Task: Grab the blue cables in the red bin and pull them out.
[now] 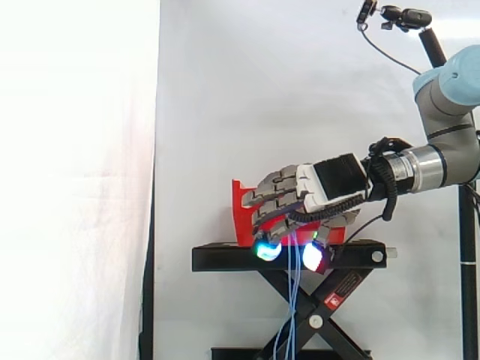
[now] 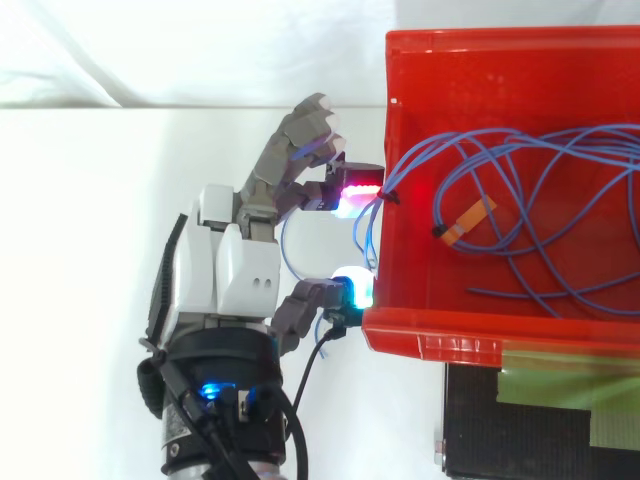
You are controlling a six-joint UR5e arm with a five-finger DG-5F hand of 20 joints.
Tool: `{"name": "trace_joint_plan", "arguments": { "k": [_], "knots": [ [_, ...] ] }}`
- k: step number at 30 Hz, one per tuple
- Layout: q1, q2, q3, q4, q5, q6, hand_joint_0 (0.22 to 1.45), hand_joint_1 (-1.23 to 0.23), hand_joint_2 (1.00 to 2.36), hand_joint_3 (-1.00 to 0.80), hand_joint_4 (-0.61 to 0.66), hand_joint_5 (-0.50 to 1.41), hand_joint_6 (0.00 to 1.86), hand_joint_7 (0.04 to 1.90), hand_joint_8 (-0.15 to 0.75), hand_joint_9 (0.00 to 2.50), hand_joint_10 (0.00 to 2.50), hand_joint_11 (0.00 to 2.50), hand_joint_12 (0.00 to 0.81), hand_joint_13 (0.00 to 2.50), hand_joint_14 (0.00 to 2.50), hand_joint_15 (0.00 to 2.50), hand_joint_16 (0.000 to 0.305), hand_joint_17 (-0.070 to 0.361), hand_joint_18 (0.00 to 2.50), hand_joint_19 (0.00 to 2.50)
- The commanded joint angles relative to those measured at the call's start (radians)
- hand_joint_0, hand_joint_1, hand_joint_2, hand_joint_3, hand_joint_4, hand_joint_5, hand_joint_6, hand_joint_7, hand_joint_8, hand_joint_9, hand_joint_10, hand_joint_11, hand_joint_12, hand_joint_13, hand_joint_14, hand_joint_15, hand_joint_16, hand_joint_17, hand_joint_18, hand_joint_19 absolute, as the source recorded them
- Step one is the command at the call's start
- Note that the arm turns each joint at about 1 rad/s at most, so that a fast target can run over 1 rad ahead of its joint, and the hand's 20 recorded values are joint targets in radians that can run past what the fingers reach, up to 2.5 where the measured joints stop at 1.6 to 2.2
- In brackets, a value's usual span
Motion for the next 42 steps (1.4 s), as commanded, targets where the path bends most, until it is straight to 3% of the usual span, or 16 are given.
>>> {"name": "trace_joint_plan", "arguments": {
  "k": [1,42],
  "knots": [
    [-0.002,0.0,0.0,-0.001,0.0,-0.004,0.76,-0.94,1.0,-1.0,0.09,0.75,0.01,0.65,0.217,0.63,0.02,0.5,0.322,0.44,0.01,0.33,0.043,0.098,0.45,0.59],
    [-0.006,0.0,0.0,0.001,-0.003,-0.033,0.77,-0.94,1.0,-1.0,0.07,0.85,0.01,0.72,0.221,0.66,0.02,0.5,0.315,0.48,0.01,0.35,0.043,0.096,0.49,0.59]
  ]
}}
